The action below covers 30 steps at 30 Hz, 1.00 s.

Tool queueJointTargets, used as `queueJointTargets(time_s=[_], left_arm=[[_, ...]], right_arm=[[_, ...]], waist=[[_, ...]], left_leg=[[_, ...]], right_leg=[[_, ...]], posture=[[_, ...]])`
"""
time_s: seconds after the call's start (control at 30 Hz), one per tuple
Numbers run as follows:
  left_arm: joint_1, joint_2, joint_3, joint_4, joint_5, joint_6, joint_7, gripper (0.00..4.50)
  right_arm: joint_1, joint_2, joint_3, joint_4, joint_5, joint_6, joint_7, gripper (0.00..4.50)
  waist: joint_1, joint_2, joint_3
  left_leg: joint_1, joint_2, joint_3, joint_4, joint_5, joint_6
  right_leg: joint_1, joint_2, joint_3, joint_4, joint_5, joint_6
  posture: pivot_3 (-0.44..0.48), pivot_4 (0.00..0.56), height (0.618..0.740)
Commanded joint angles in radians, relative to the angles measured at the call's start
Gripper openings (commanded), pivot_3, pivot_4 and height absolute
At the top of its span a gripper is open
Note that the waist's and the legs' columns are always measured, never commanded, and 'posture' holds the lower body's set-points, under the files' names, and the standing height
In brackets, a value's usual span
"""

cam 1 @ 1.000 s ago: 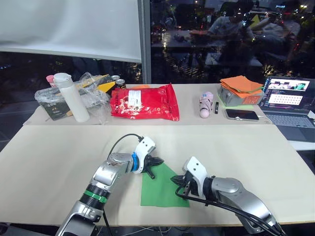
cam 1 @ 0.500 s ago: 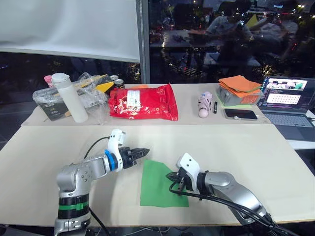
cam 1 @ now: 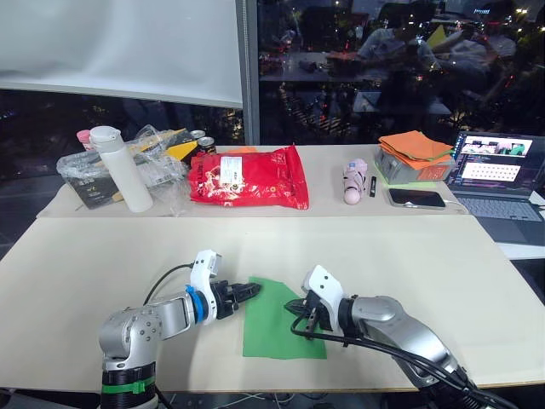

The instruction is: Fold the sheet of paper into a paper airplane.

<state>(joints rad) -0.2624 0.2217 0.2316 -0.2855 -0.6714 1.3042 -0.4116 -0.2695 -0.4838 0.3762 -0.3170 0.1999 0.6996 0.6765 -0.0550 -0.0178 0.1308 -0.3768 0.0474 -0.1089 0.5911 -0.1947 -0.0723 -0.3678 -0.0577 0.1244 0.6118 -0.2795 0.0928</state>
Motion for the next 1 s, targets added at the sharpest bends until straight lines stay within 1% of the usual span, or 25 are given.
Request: queueJointTargets(time_s=[0.03,0.1,0.13,0.33,0.53,0.73,0.87,1.0], left_arm=[[-0.036,0.003,-0.014,0.031,-0.008,-0.046,-0.011,0.97],[-0.058,0.008,-0.017,0.062,-0.004,-0.07,-0.012,0.27],[-0.081,0.015,-0.017,0.095,0.002,-0.091,-0.019,0.02],[-0.214,0.11,-0.073,0.266,0.068,-0.238,-0.104,0.02],[-0.287,0.174,-0.162,0.364,0.126,-0.346,-0.21,0.02],[-0.286,0.201,-0.231,0.362,0.165,-0.407,-0.275,0.02],[-0.28,0.215,-0.288,0.349,0.224,-0.501,-0.301,0.02],[-0.274,0.212,-0.336,0.314,0.284,-0.576,-0.294,0.02]], right_arm=[[-0.022,-0.002,-0.044,0.004,0.004,0.015,-0.007,0.0],[-0.034,0.002,-0.062,0.008,0.008,0.015,-0.013,0.0],[-0.051,0.01,-0.077,0.013,0.009,0.015,-0.022,0.0],[-0.127,0.033,-0.132,0.048,0.001,0.003,-0.057,0.0],[-0.145,0.048,-0.132,0.073,-0.004,-0.009,-0.059,0.0],[-0.192,0.098,-0.122,0.197,-0.032,-0.044,-0.077,0.0],[-0.196,0.112,-0.096,0.21,-0.031,-0.027,-0.053,0.0],[-0.173,0.115,-0.086,0.202,-0.03,-0.021,-0.049,0.0]], waist=[[0.002,0.0,0.0],[0.005,0.0,0.0],[0.006,0.0,0.0],[0.008,0.0,0.001],[0.011,0.0,0.001],[0.008,0.0,0.001],[0.008,0.0,0.001],[0.013,0.0,0.001]], left_leg=[[0.0,0.0,0.0,0.0,0.0,0.0],[-0.001,0.0,0.0,0.0,0.0,0.0],[-0.002,0.0,0.0,0.0,0.0,0.0],[-0.003,0.0,0.0,0.0,0.0,0.0],[-0.004,0.0,0.0,-0.002,0.0,0.0],[-0.004,0.0,0.0,-0.001,0.0,0.0],[-0.004,0.0,0.0,-0.002,0.0,0.0],[-0.005,0.0,0.0,-0.001,0.0,0.0]], right_leg=[[0.0,0.0,0.0,0.0,0.0,0.0],[-0.001,0.0,0.0,0.0,0.0,0.0],[-0.001,0.0,0.0,0.0,0.0,0.0],[-0.003,0.0,0.0,0.0,0.001,-0.001],[-0.003,0.0,0.0,-0.001,0.001,-0.001],[-0.003,0.0,0.0,0.0,0.001,-0.001],[-0.003,0.0,0.0,0.0,0.001,-0.001],[-0.003,0.0,0.0,0.0,0.001,-0.001]], posture=[[0.0,0.15,0.732],[0.0,0.15,0.732],[0.0,0.15,0.732],[0.0,0.15,0.732],[0.0,0.15,0.732],[0.0,0.15,0.732],[0.0,0.15,0.732],[0.0,0.15,0.732]])
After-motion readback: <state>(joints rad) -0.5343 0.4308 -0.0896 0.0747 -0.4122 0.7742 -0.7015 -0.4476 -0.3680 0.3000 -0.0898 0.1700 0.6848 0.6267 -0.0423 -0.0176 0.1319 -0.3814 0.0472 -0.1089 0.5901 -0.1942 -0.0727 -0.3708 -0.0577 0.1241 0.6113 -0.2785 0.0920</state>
